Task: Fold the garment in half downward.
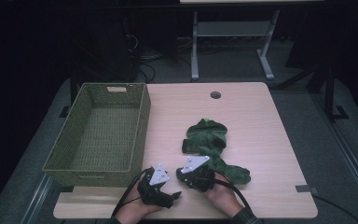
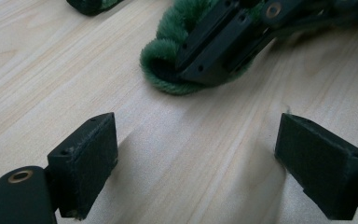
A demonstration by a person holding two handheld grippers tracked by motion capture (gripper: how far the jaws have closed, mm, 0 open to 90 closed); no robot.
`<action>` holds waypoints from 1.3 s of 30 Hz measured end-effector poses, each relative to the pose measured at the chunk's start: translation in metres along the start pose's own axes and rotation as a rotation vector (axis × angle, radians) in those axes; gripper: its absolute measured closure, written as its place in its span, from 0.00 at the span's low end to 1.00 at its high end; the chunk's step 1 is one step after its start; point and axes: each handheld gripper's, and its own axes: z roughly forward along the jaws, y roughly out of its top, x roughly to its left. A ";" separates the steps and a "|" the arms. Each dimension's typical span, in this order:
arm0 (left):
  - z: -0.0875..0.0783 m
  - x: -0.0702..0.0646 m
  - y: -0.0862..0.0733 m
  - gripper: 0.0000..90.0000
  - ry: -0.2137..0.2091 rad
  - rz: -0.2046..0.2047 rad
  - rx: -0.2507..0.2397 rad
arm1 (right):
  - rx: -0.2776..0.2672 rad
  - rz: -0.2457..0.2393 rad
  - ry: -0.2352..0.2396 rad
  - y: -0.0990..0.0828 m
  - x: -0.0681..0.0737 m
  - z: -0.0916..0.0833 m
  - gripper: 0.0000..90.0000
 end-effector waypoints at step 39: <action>0.001 -0.001 0.000 0.14 -0.003 -0.008 -0.006 | -0.156 0.299 -0.151 -0.062 -0.075 -0.119 0.90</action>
